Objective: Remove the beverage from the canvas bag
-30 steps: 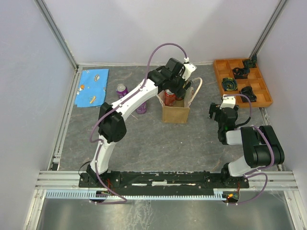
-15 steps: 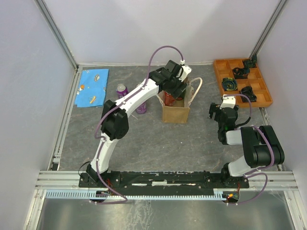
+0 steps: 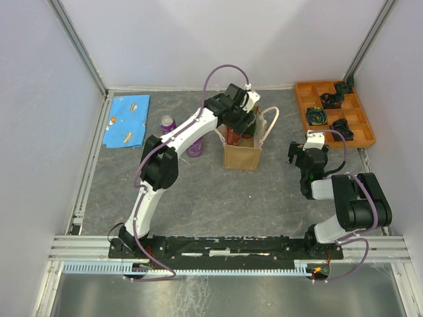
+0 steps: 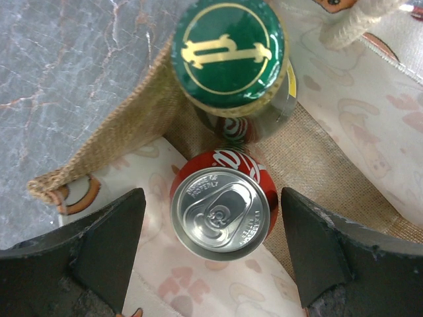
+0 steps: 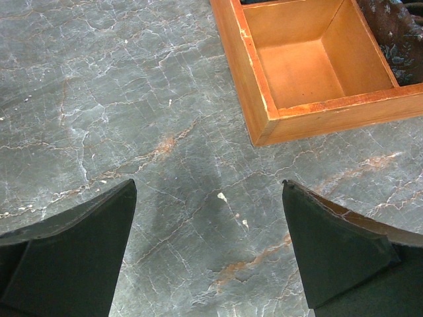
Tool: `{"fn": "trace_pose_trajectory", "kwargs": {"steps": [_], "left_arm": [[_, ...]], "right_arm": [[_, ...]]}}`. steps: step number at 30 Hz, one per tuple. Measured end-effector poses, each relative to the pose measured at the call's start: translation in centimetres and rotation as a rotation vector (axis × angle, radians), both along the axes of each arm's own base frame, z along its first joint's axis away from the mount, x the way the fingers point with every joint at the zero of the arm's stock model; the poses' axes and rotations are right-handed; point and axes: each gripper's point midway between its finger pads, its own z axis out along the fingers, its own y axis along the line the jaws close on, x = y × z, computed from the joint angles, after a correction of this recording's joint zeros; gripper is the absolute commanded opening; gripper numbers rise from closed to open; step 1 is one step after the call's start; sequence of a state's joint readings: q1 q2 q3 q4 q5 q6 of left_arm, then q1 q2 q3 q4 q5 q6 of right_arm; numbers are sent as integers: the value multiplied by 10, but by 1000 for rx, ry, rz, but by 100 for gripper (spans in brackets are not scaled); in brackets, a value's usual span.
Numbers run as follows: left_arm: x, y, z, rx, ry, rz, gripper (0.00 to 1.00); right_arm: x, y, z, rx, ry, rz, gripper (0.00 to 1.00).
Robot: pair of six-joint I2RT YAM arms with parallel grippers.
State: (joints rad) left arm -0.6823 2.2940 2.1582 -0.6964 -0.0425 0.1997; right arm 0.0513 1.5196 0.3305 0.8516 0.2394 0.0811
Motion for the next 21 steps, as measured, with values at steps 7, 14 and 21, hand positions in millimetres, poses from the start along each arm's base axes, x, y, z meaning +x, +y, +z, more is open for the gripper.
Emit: {"fn": "trace_pose_trajectory", "kwargs": {"steps": [7,14,21], "left_arm": [[-8,1,-20,10,45,-17,83],[-10,2,-30,16,57,-18,77],[-7,-1,-33,-1,43,-20,82]], "right_arm": [[0,0,0,0,0,0,99],[0,0,0,0,0,0,99],[0,0,0,0,0,0,99]]}}
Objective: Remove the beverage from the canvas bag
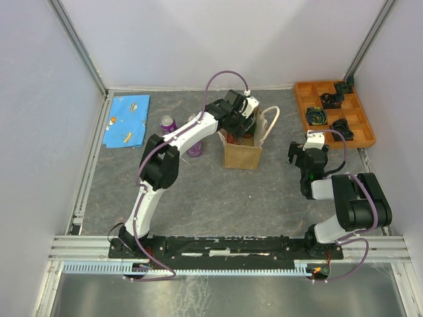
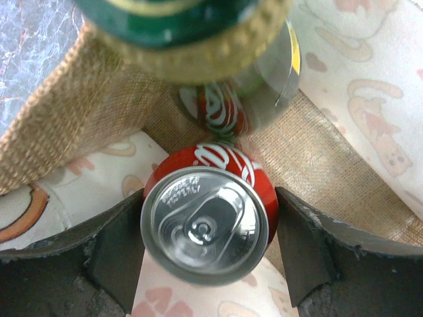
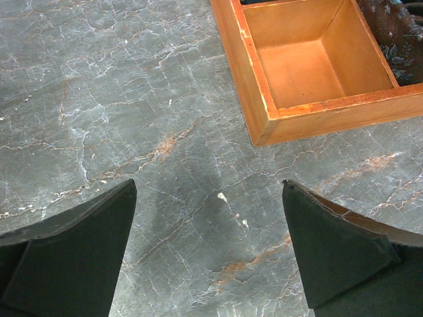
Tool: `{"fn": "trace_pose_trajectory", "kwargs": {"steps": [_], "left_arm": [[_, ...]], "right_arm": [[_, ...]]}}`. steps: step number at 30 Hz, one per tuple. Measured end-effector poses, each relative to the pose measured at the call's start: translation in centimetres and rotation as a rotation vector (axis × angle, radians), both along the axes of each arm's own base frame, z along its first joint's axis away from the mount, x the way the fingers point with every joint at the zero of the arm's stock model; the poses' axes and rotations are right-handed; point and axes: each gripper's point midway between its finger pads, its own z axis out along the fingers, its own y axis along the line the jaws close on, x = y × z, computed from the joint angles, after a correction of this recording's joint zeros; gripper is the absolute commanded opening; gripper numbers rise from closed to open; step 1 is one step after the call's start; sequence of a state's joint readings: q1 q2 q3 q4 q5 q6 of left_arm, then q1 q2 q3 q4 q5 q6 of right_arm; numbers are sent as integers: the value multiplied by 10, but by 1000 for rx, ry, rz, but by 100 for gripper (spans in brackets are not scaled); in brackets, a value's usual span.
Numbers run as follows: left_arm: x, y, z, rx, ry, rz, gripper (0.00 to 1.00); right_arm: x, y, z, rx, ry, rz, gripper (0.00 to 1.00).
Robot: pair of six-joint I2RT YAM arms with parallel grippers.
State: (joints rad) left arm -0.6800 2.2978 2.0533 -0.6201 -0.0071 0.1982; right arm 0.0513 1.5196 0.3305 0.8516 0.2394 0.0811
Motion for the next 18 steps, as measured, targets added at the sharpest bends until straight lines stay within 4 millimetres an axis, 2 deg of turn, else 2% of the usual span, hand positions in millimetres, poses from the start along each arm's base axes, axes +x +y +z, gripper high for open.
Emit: {"fn": "trace_pose_trajectory", "kwargs": {"steps": [4,6,7,8,11,13,18], "left_arm": [[2,-2,-4,-13,-9,5,84],[3,-3,-4,-18,-11,9,81],[3,-4,-4,-23,-11,13,76],[3,-4,-4,-25,-11,15,65],[4,-5,-5,-35,-13,21,24],[4,-6,-5,-44,-12,20,6],[4,-7,-5,-59,-15,23,3]], "right_arm": [[0,0,0,0,0,0,99],[0,0,0,0,0,0,99],[0,0,0,0,0,0,99],[0,0,0,0,0,0,99],[0,0,0,0,0,0,99],[0,0,0,0,0,0,99],[0,0,0,0,0,0,99]]}}
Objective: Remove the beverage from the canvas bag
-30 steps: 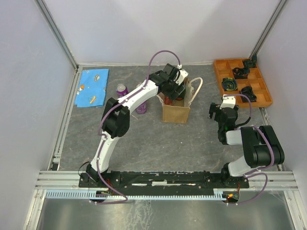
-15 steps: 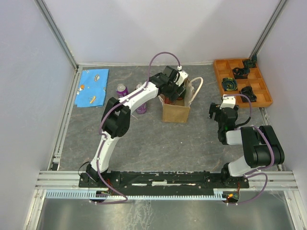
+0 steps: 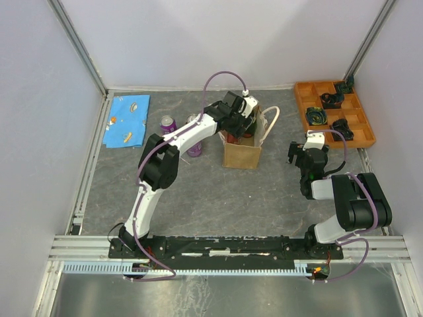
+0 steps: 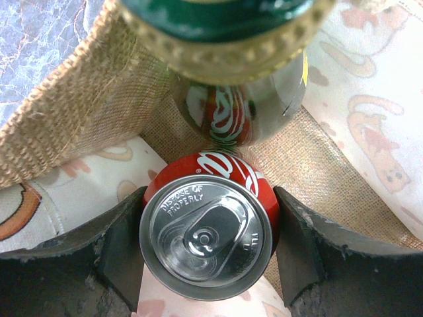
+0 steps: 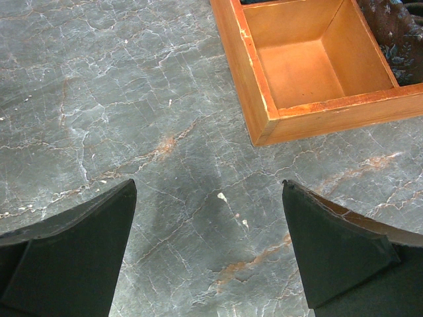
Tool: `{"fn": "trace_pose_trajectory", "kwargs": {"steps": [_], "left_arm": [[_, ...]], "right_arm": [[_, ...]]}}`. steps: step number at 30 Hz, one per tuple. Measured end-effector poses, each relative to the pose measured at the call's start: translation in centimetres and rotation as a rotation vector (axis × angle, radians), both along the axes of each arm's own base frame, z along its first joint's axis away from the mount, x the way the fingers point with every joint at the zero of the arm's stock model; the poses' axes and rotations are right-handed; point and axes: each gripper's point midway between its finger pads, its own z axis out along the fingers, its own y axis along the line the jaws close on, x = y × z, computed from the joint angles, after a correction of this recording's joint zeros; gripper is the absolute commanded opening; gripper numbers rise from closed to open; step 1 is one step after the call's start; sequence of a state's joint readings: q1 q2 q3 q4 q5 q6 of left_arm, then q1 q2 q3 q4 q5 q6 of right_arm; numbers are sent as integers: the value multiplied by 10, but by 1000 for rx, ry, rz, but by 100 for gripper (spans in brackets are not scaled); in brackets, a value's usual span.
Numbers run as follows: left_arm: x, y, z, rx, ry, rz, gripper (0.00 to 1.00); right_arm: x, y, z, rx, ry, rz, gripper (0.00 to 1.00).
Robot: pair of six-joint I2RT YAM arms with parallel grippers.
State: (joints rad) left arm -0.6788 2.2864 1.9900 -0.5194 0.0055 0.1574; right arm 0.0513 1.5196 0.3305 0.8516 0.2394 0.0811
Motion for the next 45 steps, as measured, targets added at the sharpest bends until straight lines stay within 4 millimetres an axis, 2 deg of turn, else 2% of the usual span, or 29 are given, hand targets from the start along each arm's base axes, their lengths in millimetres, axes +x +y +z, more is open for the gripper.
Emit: {"fn": "trace_pose_trajectory", "kwargs": {"steps": [8,12,14,19,24,27,30,33,36,39,41,43,45], "left_arm": [[-11,3,8,-8,28,-12,3],[-19,4,31,-23,22,-22,3],[-22,5,52,-47,1,-25,3],[-26,7,124,-140,-96,-22,3],[-36,22,196,-219,-210,9,3],[-42,42,236,-230,-285,60,3],[-48,67,266,-212,-347,134,3],[-52,98,288,-177,-398,227,3],[-55,133,299,-142,-422,312,3],[-54,185,294,-110,-422,417,3],[-57,220,278,-81,-405,497,3],[-64,256,250,-35,-366,580,3],[-72,276,218,1,-319,637,3]], "right_arm": [[0,0,0,0,0,0,99],[0,0,0,0,0,0,99],[0,0,0,0,0,0,99],[0,0,0,0,0,0,99],[0,0,0,0,0,0,99],[0,0,0,0,0,0,99],[0,0,0,0,0,0,99],[0,0,0,0,0,0,99],[0,0,0,0,0,0,99],[0,0,0,0,0,0,99],[0,0,0,0,0,0,99],[0,0,0,0,0,0,99],[0,0,0,0,0,0,99]]}}
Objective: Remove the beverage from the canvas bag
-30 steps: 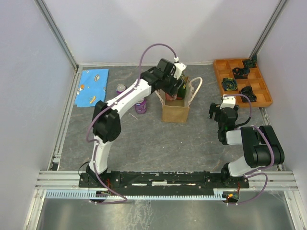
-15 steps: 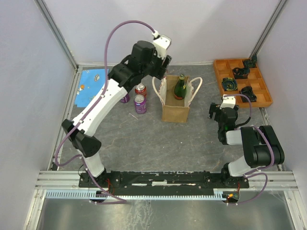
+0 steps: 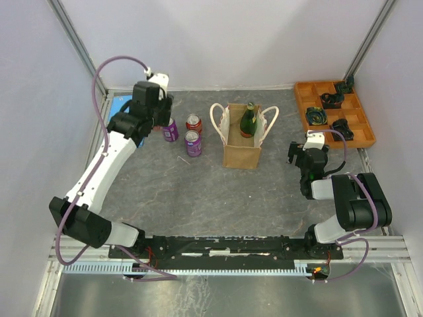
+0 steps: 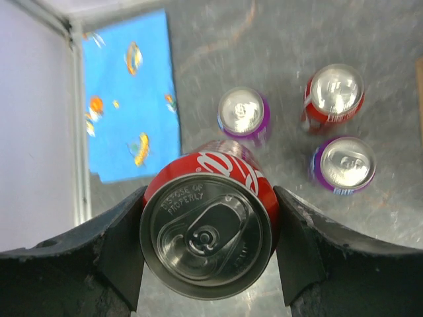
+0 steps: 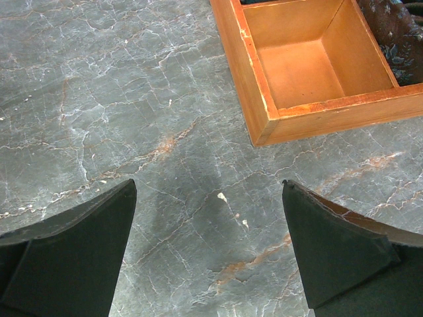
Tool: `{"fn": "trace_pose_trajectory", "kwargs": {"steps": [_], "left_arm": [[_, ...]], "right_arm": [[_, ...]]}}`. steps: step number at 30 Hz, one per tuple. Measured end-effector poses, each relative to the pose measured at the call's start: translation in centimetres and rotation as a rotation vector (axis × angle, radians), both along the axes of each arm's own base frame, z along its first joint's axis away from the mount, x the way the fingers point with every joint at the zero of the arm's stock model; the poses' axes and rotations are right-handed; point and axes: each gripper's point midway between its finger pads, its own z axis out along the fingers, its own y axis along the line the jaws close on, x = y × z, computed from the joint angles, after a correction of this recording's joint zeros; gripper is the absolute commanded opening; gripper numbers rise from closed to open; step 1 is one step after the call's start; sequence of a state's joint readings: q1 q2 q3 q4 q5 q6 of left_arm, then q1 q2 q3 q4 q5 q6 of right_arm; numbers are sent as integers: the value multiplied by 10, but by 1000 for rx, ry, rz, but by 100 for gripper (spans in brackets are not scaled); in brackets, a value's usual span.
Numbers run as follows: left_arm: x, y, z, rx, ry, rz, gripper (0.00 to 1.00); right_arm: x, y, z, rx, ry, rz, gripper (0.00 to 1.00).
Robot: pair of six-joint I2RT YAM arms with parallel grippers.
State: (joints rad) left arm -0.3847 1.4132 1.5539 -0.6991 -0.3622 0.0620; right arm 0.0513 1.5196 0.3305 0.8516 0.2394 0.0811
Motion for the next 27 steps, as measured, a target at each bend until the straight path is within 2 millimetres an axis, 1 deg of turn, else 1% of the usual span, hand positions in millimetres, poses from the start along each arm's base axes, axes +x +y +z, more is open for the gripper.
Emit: {"fn": "trace_pose_trajectory", "kwargs": {"steps": [2,5,7,8,10,17,22,25,27], "left_arm": [[-6,7,-30,-1,44,21,3],[-13,4,-80,-26,119,21,3],[-17,1,-107,-47,158,18,3],[-19,1,-114,-54,170,17,3],[-20,-1,-126,-67,180,16,3],[1,-4,-141,-133,112,51,3],[8,-3,-168,-131,148,72,4],[10,-4,-185,-121,189,72,5],[10,-5,-193,-118,208,69,5]], "right_arm": [[0,0,0,0,0,0,99],[0,0,0,0,0,0,99],[0,0,0,0,0,0,99],[0,0,0,0,0,0,99],[0,0,0,0,0,0,99],[0,0,0,0,0,0,99],[0,0,0,0,0,0,99],[0,0,0,0,0,0,99],[0,0,0,0,0,0,99]]}}
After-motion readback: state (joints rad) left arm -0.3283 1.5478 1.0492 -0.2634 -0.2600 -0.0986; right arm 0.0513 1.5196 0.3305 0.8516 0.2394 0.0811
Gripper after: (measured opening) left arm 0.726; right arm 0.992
